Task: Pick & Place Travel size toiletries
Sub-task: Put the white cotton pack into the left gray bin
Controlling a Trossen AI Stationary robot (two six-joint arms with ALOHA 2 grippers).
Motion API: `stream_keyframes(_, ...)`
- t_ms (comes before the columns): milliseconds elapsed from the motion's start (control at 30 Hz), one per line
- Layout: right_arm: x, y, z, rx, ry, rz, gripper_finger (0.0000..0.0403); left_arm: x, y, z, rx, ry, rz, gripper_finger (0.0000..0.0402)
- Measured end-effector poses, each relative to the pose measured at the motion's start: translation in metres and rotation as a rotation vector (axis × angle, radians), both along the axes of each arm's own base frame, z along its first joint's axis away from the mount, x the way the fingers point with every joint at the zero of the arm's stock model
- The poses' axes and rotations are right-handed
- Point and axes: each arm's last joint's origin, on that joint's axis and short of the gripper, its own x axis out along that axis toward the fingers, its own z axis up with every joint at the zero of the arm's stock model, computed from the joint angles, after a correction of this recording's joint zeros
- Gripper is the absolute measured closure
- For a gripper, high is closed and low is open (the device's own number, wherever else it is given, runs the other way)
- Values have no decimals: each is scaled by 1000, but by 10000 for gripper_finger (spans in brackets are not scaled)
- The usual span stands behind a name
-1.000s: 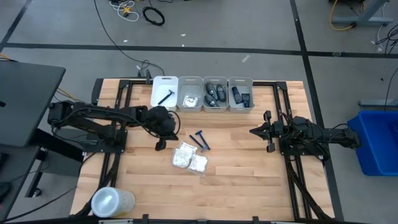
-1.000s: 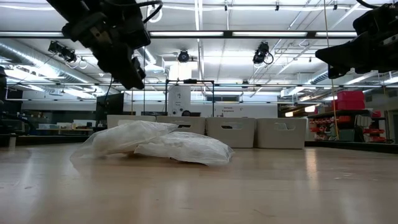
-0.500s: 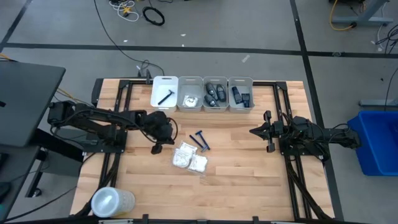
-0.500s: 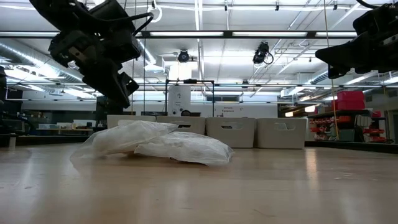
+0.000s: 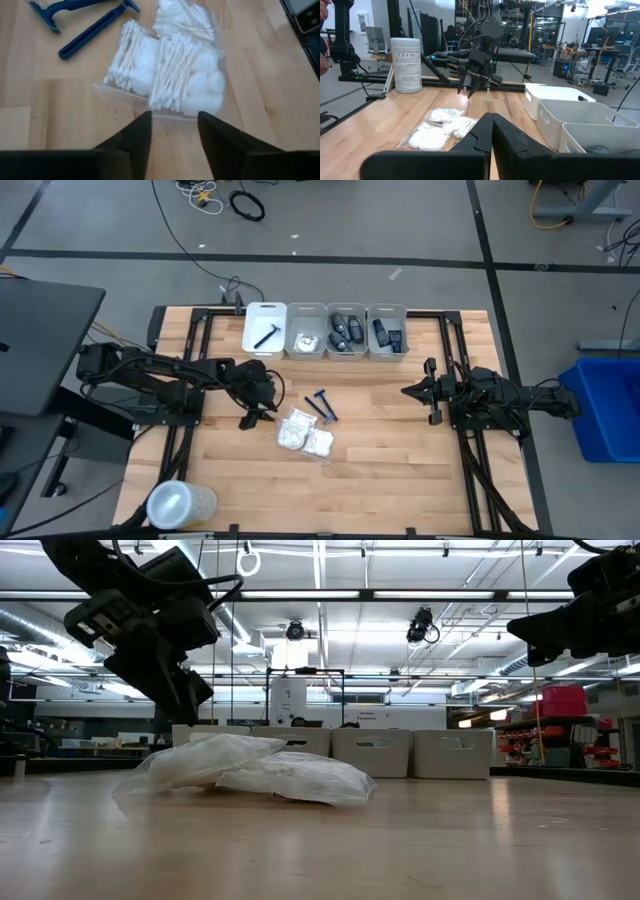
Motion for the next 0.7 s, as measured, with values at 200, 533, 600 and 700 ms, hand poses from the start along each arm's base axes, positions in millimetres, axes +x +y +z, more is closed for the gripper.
stream_keyframes(200, 0, 0, 0, 0, 0, 0, 389, -1, 8, 0, -23, 0, 27, 181)
stream_keyframes(533, 0, 0, 0, 0, 0, 0, 389, 4, 13, -12, -59, 30, 1, 168)
stream_keyframes(600, 0, 0, 0, 0, 0, 0, 389, 8, 15, -19, -68, 44, -1, 171)
stream_keyframes(700, 0, 0, 0, 0, 0, 0, 389, 13, 19, -28, -91, 47, -3, 173)
